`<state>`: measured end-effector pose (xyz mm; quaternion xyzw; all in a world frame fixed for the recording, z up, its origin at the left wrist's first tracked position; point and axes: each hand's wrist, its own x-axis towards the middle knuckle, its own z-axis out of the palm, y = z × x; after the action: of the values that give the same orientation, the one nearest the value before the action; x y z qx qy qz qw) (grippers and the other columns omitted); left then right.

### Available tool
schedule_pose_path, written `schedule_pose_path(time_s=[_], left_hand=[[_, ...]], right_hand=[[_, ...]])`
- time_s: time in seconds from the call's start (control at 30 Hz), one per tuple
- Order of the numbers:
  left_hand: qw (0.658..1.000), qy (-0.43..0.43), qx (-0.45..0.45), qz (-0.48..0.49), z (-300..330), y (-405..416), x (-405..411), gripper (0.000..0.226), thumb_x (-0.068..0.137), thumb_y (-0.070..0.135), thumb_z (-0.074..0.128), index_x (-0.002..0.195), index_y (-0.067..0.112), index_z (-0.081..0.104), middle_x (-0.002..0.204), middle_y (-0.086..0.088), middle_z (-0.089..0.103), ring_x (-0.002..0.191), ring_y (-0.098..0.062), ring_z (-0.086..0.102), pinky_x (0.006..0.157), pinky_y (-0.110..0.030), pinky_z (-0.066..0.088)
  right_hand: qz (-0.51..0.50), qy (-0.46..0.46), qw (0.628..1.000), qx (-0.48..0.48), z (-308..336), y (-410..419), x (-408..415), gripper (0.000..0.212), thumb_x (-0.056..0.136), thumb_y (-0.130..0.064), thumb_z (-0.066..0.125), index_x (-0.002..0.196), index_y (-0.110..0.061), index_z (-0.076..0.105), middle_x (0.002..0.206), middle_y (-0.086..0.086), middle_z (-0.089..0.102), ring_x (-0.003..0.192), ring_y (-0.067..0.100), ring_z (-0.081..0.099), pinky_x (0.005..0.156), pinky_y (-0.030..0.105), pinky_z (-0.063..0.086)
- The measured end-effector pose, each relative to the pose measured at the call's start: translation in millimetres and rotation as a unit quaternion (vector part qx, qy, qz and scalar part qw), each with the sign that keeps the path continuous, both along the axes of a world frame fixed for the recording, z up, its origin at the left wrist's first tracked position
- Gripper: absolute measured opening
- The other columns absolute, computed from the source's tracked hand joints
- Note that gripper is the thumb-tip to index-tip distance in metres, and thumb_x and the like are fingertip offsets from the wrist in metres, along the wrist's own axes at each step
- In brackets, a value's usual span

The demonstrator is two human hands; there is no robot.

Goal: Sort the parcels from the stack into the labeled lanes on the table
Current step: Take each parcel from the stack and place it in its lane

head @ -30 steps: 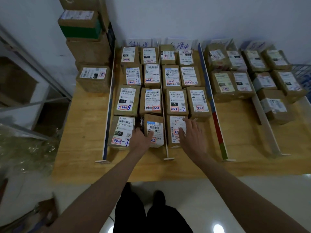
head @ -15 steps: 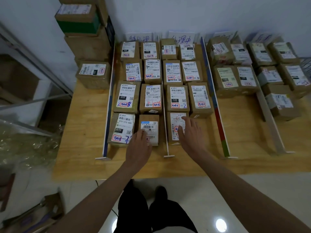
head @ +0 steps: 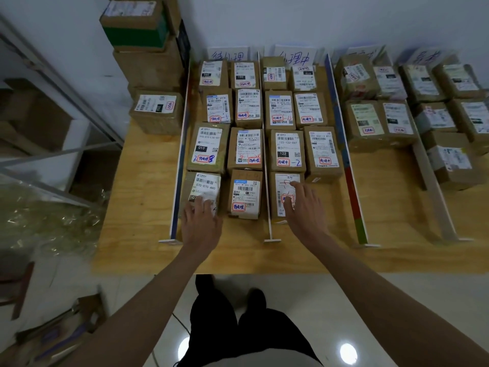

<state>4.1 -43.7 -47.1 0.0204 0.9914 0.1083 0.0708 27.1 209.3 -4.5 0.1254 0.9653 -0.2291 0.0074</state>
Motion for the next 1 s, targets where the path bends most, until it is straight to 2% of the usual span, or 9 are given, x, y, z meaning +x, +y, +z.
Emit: schedule_pose_path(time_s=[0.2, 0.3, 0.53, 0.73, 1.0], left_hand=[[0.997, -0.057, -0.031, -0.037, 10.4, 1.9, -8.7, 0.050, 0.095, 0.044, 0.046, 0.135, 0.014, 0.048, 0.144, -0.009, 0.041, 0.130, -0.033, 0.038, 0.112, -0.047, 0.031], [0.996, -0.065, -0.027, -0.058, 23.6, -7.3, -14.7, 0.048, 0.097, 0.042, 0.043, 0.137, 0.015, 0.047, 0.147, -0.007, 0.040, 0.132, -0.030, 0.039, 0.113, -0.043, 0.028], [0.997, 0.013, -0.077, -0.020, 90.4, -69.8, -53.8, 0.050, 0.102, 0.037, 0.037, 0.147, 0.016, 0.039, 0.157, -0.009, 0.031, 0.144, -0.029, 0.026, 0.120, -0.045, 0.017], [0.994, 0.058, -0.087, 0.027, 138.3, -126.9, -79.1, 0.050, 0.102, 0.039, 0.039, 0.146, 0.016, 0.041, 0.155, -0.009, 0.035, 0.143, -0.029, 0.031, 0.119, -0.045, 0.021], [0.993, 0.081, -0.088, 0.025, 149.8, -181.7, -143.6, 0.051, 0.101, 0.041, 0.039, 0.144, 0.014, 0.042, 0.153, -0.010, 0.038, 0.141, -0.029, 0.034, 0.118, -0.045, 0.024]], right_hand=[[0.015, 0.002, 1.000, 0.004, 3.0, -4.6, 1.5, 0.040, 0.101, -0.025, 0.047, 0.140, -0.015, 0.044, 0.139, 0.006, 0.051, 0.127, 0.023, 0.048, 0.104, 0.040, 0.042], [0.031, 0.014, 0.999, 0.005, 9.7, -10.9, -5.3, 0.041, 0.100, -0.024, 0.047, 0.139, -0.013, 0.045, 0.139, 0.007, 0.051, 0.129, 0.024, 0.046, 0.106, 0.040, 0.041], [0.087, 0.063, 0.992, 0.072, 39.5, -36.3, -45.2, 0.040, 0.100, -0.028, 0.044, 0.137, -0.013, 0.045, 0.136, 0.008, 0.053, 0.129, 0.026, 0.046, 0.109, 0.041, 0.040], [0.125, 0.090, 0.985, 0.074, 68.0, -85.1, -89.4, 0.048, 0.102, -0.030, 0.043, 0.145, -0.011, 0.040, 0.145, 0.009, 0.047, 0.137, 0.026, 0.041, 0.116, 0.041, 0.033], [0.146, 0.100, 0.980, 0.086, 86.6, -155.3, -154.4, 0.049, 0.102, -0.032, 0.042, 0.146, -0.012, 0.037, 0.145, 0.008, 0.045, 0.137, 0.026, 0.040, 0.117, 0.040, 0.031]])
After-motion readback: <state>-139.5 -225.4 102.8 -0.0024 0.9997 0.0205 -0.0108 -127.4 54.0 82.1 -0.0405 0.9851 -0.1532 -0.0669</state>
